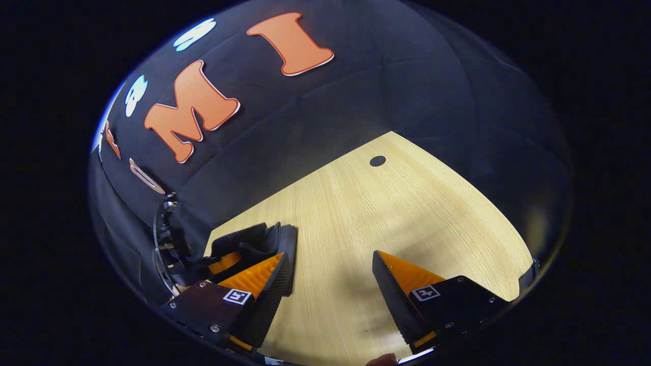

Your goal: Grasp the waist and the cuffs of the jeans and fold them to make the two legs overlap; first hold the waist and fold one-third of the jeans toward the cuffs, then hold the cuffs and fold the remaining one-third in the same direction to finish folding.

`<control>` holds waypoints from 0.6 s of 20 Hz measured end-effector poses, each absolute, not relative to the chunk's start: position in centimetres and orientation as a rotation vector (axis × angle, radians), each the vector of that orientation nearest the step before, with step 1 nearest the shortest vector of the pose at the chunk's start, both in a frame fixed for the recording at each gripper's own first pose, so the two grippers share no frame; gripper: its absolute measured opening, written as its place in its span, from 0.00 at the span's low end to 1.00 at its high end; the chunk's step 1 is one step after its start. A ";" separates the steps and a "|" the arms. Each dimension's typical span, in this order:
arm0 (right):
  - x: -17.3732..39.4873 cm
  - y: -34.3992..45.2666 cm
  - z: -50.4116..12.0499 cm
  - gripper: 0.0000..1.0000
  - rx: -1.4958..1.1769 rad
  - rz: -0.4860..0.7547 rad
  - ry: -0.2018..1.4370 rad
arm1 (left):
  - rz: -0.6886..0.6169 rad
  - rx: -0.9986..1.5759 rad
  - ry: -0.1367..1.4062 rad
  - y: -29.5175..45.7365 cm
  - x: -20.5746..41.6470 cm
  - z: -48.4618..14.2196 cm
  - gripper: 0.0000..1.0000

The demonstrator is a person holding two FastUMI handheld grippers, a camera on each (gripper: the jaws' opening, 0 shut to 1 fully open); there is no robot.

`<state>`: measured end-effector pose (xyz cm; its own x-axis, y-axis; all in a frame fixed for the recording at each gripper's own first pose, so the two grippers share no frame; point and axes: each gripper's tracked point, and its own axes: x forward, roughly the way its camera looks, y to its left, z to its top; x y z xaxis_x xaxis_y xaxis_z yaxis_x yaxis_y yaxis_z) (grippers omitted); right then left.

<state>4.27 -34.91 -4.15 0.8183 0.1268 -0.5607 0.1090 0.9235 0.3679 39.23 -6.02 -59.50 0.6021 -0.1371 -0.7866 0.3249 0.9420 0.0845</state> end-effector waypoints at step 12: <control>2.8 -33.9 -4.8 0.98 0.358 0.069 0.663 | -0.367 0.389 0.907 -11.3 34.4 -62.5 0.99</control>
<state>2.81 -33.92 -4.78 0.7884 0.1753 -0.5897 0.0509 0.9367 0.3465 34.39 -11.27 -62.53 0.5639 -0.1420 -0.8135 0.4631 0.8700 0.1691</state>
